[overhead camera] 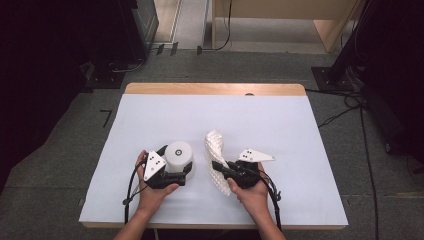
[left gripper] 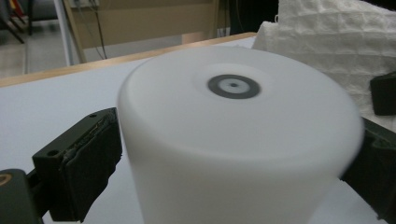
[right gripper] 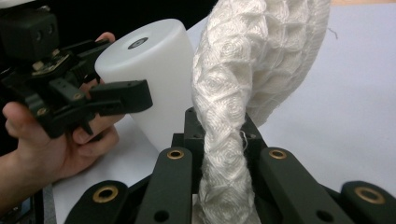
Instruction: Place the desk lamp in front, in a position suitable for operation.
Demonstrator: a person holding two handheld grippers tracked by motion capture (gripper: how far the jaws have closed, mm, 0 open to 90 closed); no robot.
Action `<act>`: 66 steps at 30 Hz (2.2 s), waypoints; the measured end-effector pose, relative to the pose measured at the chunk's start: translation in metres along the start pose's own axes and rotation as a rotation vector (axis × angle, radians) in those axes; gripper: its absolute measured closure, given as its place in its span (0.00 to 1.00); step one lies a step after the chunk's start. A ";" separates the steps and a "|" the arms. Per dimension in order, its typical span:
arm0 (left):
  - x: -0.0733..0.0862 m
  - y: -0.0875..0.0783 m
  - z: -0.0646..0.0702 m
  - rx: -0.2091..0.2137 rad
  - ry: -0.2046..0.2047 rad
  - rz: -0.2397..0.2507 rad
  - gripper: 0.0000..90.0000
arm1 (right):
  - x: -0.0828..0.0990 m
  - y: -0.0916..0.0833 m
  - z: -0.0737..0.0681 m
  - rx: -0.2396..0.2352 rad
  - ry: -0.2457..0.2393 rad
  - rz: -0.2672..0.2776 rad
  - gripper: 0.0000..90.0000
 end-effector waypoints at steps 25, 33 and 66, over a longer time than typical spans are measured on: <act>-0.016 -0.007 -0.009 0.305 -0.136 0.023 0.10 | 0.010 0.019 -0.021 -0.062 -0.019 -0.037 0.89; -0.014 -0.002 -0.001 0.313 -0.096 -0.005 0.10 | -0.007 0.003 -0.024 -0.082 -0.039 0.045 0.89; -0.018 -0.005 -0.016 0.312 -0.124 -0.004 0.10 | 0.016 0.029 -0.022 -0.052 -0.064 -0.081 0.90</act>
Point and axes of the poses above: each handheld gripper's, and its own axes: y roughly forward along the jaws, x roughly out of its underside, z roughly to its right, the point moved 2 cm from there along y, roughly forward along the jaws, and after that the axes turned 3 degrees about -y, right-handed, at the moved point
